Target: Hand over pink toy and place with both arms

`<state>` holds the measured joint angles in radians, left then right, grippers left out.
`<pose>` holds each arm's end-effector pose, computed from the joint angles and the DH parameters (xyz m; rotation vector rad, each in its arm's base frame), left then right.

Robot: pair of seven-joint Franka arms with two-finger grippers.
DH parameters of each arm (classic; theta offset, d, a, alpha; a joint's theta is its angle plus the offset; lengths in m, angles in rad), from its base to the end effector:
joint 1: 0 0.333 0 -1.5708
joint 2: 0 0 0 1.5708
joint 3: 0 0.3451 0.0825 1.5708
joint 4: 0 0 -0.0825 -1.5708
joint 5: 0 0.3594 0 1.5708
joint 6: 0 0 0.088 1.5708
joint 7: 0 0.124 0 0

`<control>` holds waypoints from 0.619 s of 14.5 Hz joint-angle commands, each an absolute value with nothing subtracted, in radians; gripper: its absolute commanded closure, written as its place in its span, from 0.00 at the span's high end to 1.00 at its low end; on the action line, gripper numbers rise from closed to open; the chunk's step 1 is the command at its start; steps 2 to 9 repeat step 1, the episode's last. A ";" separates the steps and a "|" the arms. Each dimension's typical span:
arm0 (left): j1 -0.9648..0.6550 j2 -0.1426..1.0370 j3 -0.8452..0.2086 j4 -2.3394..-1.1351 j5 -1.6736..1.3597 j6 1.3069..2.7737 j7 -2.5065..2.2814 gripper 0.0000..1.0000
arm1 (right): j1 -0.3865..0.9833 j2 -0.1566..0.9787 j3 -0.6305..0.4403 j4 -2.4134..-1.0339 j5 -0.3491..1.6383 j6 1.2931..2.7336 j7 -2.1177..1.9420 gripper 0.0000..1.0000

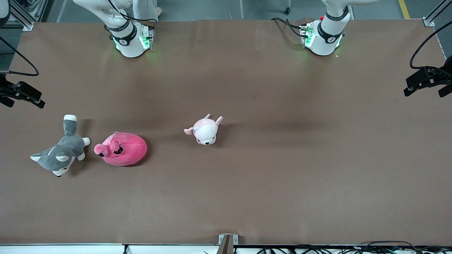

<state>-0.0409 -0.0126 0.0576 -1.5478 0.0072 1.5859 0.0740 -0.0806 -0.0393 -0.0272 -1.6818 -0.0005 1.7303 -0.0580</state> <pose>0.5285 0.0099 0.6550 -3.1305 0.0896 -0.0788 0.5287 -0.0576 0.6218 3.1309 -0.0779 0.1372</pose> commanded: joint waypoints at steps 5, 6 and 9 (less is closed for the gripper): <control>-0.048 -0.035 0.063 -1.569 0.002 1.597 0.080 1.00 | -0.080 -0.058 -0.023 -1.690 -0.023 1.726 -0.057 1.00; -0.048 -0.035 0.063 -1.569 0.002 1.597 0.080 1.00 | -0.080 -0.058 -0.023 -1.690 -0.023 1.726 -0.057 1.00; -0.048 -0.035 0.063 -1.569 0.002 1.597 0.080 1.00 | -0.080 -0.058 -0.023 -1.690 -0.023 1.726 -0.057 1.00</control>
